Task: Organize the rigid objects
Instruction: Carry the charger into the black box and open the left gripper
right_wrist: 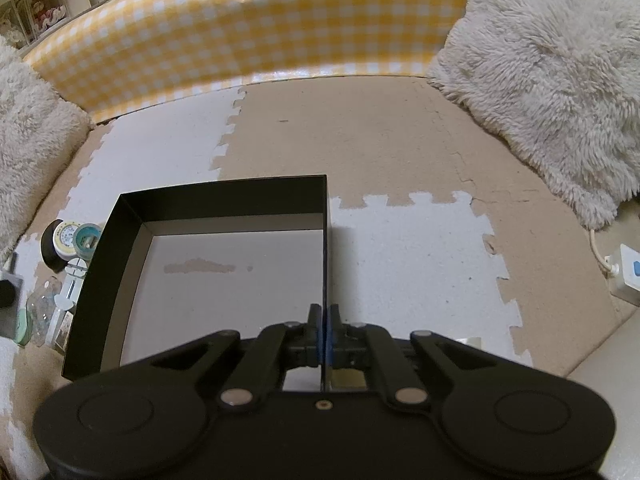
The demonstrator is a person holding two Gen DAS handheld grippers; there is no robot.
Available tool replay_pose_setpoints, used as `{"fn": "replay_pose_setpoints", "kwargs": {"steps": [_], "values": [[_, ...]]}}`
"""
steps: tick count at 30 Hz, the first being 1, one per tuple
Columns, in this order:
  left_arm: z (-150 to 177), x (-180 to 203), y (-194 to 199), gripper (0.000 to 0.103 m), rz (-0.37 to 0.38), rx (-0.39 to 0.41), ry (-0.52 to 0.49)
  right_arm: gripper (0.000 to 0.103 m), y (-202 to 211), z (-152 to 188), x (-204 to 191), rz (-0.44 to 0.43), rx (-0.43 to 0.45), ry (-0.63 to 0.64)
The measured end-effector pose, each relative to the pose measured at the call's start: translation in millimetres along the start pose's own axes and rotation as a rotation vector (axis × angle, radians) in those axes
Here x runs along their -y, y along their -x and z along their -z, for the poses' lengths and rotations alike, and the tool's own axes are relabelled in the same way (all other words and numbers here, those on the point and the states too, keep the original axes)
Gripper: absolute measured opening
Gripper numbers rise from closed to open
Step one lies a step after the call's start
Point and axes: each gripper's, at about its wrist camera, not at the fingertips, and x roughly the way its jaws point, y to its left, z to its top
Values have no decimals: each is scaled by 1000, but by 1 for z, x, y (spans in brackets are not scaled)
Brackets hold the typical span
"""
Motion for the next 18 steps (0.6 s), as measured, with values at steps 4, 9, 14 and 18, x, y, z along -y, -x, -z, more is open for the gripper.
{"fn": "replay_pose_setpoints", "kwargs": {"steps": [4, 9, 14, 18], "values": [[3, 17, -13, 37, 23, -2, 7, 2, 0, 0, 0, 1, 1, 1], [9, 23, -30, 37, -2, -9, 16, 2, 0, 1, 0, 0, 2, -5], [15, 22, -36, 38, -37, -28, 8, 2, 1, 1, 1, -4, -2, -18], [15, 25, -34, 47, -54, -36, -7, 2, 1, 1, 1, -3, -6, -25]]}}
